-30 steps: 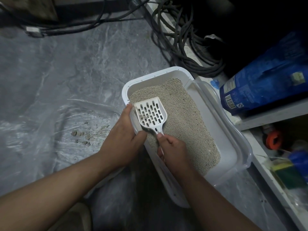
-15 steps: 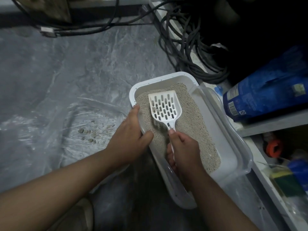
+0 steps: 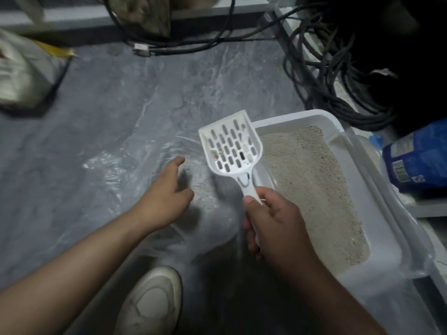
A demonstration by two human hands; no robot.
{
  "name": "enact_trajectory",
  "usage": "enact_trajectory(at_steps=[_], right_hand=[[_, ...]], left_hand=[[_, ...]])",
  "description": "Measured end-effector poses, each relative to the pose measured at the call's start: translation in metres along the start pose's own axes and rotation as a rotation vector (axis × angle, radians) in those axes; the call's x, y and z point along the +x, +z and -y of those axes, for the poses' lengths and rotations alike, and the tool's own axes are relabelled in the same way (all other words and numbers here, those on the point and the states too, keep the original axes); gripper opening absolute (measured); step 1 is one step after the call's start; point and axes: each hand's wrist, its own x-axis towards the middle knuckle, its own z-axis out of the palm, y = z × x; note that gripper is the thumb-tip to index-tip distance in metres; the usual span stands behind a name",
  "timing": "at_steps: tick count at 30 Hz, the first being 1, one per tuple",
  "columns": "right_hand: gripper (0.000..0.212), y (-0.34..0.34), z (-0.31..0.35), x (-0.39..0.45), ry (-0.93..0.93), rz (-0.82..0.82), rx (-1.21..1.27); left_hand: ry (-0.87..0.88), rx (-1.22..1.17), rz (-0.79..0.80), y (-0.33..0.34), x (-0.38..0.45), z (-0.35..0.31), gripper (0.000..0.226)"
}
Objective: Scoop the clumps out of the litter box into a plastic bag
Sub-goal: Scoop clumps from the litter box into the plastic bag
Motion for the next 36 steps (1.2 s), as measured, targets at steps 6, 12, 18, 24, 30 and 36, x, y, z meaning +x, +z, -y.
enact_trajectory(at_steps=[6, 12, 18, 24, 30, 36], right_hand=[[0.026, 0.046, -0.032, 0.009, -0.059, 0.099, -0.572], [0.021, 0.071, -0.041, 0.017, -0.130, 0.134, -0.936], [0.027, 0.067, -0.036, 0.014, -0.194, 0.113, -1.082], [0.025, 0.057, -0.041, 0.011, -0.233, 0.062, -1.135], [0.023, 0.045, -0.035, 0.007, -0.259, 0.006, -1.071], [0.013, 0.020, -0.001, 0.005, -0.299, -0.136, -0.748]], left_hand=[[-0.040, 0.033, -0.039, -0.017, -0.014, 0.031, 0.072], [-0.074, 0.030, -0.034, -0.017, -0.023, 0.046, 0.072], [-0.076, 0.017, -0.007, -0.017, -0.024, 0.047, 0.072], [-0.058, 0.028, 0.023, -0.008, -0.024, 0.042, 0.070], [-0.060, 0.037, 0.041, -0.004, -0.019, 0.033, 0.075], [-0.015, -0.050, 0.023, 0.013, -0.014, 0.013, 0.071]])
